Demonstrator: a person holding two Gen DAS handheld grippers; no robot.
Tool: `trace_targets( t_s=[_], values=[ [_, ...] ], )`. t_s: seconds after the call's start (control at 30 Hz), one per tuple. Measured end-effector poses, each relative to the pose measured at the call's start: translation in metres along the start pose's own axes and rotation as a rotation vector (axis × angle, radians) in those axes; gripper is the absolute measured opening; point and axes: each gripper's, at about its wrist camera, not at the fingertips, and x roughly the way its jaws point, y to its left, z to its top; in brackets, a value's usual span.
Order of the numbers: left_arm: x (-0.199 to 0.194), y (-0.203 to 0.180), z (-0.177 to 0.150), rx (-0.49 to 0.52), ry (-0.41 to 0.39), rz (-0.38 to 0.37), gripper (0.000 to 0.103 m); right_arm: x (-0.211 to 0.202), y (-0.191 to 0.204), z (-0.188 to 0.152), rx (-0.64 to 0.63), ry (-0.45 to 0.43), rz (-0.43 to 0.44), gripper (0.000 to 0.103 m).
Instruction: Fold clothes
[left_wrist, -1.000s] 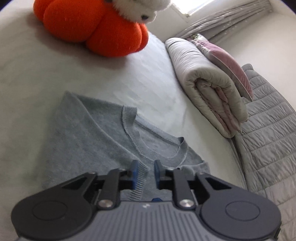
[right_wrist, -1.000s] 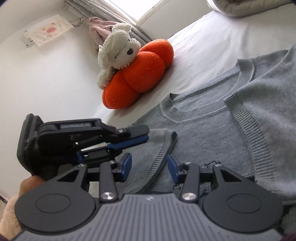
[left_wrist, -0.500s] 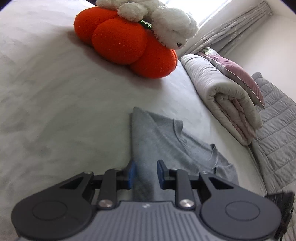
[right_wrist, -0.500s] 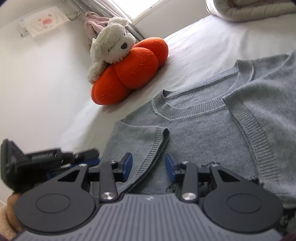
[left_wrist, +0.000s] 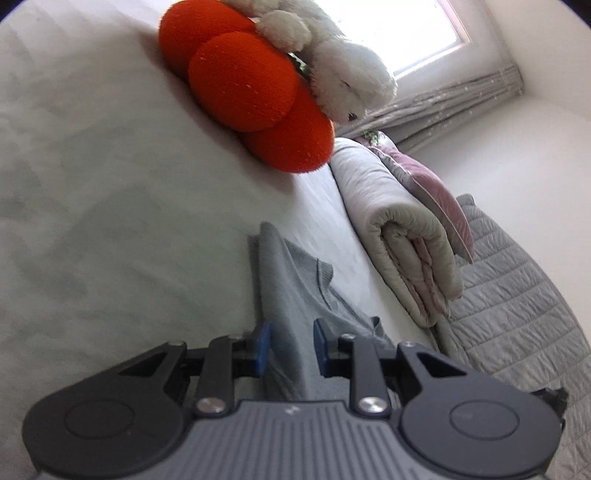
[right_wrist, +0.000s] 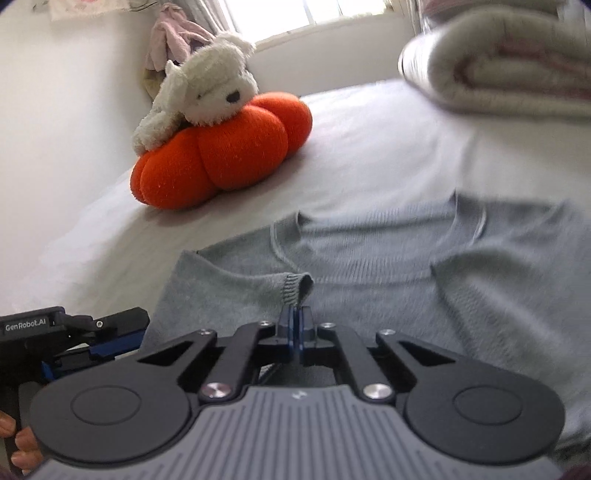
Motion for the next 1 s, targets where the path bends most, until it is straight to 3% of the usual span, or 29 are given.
trace_targets(
  t_s=[0.37, 0.7, 0.77, 0.87, 0.93, 1.0],
  values=[
    [0.005, 0.0, -0.003, 0.015, -0.007, 0.009, 0.024, -0.004, -0.002, 0.021, -0.067, -0.026, -0.131, 0.001],
    [0.007, -0.008, -0.007, 0.06, -0.004, -0.018, 0.024, -0.006, -0.026, 0.011, 0.057, 0.002, -0.077, 0.002],
    [0.008, -0.01, -0.008, 0.077, 0.0, -0.019, 0.024, -0.006, -0.031, 0.009, 0.083, 0.008, -0.066, 0.006],
    [0.012, -0.011, -0.009, 0.087, 0.02, -0.014, 0.024, -0.006, -0.038, 0.006, 0.122, 0.017, -0.049, 0.019],
    [0.014, -0.013, -0.011, 0.095, 0.03, -0.01, 0.024, -0.007, -0.043, 0.004, 0.148, 0.023, -0.037, 0.035],
    [0.016, -0.014, -0.013, 0.105, 0.039, -0.007, 0.024, -0.01, -0.05, 0.001, 0.186, 0.031, -0.002, 0.04]
  ],
)
